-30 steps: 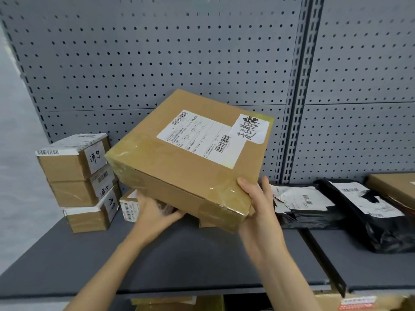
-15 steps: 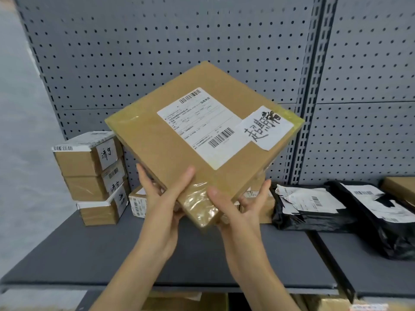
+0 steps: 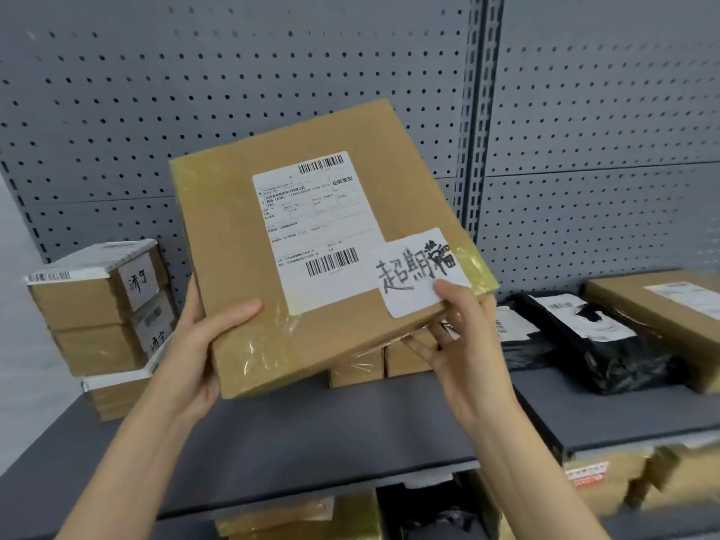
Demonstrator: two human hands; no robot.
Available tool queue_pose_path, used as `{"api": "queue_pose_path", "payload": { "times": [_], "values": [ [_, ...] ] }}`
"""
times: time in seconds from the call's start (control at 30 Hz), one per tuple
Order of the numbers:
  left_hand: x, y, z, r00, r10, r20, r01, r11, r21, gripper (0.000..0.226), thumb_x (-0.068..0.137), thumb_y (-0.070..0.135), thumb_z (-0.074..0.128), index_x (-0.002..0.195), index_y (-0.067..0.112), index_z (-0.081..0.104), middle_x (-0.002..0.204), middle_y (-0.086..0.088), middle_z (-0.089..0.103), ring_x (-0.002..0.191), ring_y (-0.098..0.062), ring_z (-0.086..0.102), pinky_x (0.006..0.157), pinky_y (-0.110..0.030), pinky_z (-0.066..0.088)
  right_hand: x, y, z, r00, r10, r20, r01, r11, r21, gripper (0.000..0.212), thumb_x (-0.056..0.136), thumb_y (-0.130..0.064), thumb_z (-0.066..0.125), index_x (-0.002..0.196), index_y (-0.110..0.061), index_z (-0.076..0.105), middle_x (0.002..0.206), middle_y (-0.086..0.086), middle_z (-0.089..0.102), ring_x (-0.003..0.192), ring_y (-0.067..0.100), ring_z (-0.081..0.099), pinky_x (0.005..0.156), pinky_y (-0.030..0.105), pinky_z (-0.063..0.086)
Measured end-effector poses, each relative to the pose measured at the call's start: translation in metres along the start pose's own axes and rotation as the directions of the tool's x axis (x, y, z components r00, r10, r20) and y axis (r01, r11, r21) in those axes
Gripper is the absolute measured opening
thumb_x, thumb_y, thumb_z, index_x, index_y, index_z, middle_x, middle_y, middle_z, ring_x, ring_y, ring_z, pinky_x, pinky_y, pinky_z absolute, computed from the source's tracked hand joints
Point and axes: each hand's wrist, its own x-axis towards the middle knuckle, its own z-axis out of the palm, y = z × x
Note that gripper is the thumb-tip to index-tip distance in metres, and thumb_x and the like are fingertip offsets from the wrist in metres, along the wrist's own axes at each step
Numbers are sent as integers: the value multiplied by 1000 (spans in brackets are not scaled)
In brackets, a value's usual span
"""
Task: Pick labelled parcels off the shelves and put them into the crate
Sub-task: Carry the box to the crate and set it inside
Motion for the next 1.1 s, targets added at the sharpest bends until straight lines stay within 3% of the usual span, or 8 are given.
{"api": "queue_pose_path", "payload": {
  "times": [0.2,0.33,0.4,0.5,0.67,0.77,0.87,1.1],
  "values": [
    [17,-9,-4,979,-73,188,79,997,-24,58,60,15,72,112,37,61,109,3,70,89,-17,70,62,-30,57,-36,-6,-11,986,-18,-168,15,1000,-16,65,70,-32,65,130,-15,48,114,7,63,98,21,61,79,39,57],
    [17,-20,13,942,-119,313,129,992,-12,63,59,15,72,115,41,59,108,4,70,92,-17,70,63,-30,57,-76,-10,-25,933,-148,-329,97,981,-167,50,72,-36,64,118,-22,53,103,-9,71,99,10,66,88,31,50],
    [13,-27,25,915,-143,378,155,988,0,64,58,16,74,114,43,58,107,6,70,93,-16,69,62,-29,57,-98,-13,-32,872,-238,-427,98,941,-323,43,69,-43,65,108,-29,57,94,-19,71,91,-3,64,89,27,43],
    [2,-38,49,856,-158,492,183,983,-3,61,63,20,73,116,47,56,109,10,70,94,-12,68,62,-25,56,-134,-26,-44,771,-365,-522,70,863,-500,43,64,-47,69,105,-38,60,99,-15,69,91,2,65,76,27,47],
    [-26,-52,114,714,-157,682,197,980,20,71,69,24,72,128,51,44,119,14,64,105,-11,64,75,-31,52,-198,-63,-68,641,-582,-500,22,665,-746,52,67,-37,81,108,-52,53,99,-30,66,90,-8,63,67,11,51],
    [-56,-60,163,624,-136,770,182,983,27,76,68,26,76,129,53,41,115,20,64,102,-7,64,72,-26,53,-241,-87,-90,546,-650,-529,-33,614,-789,61,64,-36,83,113,-52,49,103,-22,67,90,-7,64,70,11,51],
    [-95,-64,214,535,-123,836,144,988,53,74,63,37,73,128,55,42,112,24,64,99,-1,64,69,-21,55,-287,-111,-112,430,-696,-574,-131,581,-803,85,54,-48,83,130,-41,44,116,-18,62,102,0,62,88,28,53],
    [-220,-62,345,327,-17,945,-183,980,81,71,58,65,73,120,57,40,105,39,58,97,15,56,77,-19,46,-418,-177,-166,145,-768,-624,-338,554,-761,96,50,-53,81,135,-36,39,117,-23,56,110,-2,56,93,30,47]
  ]
}}
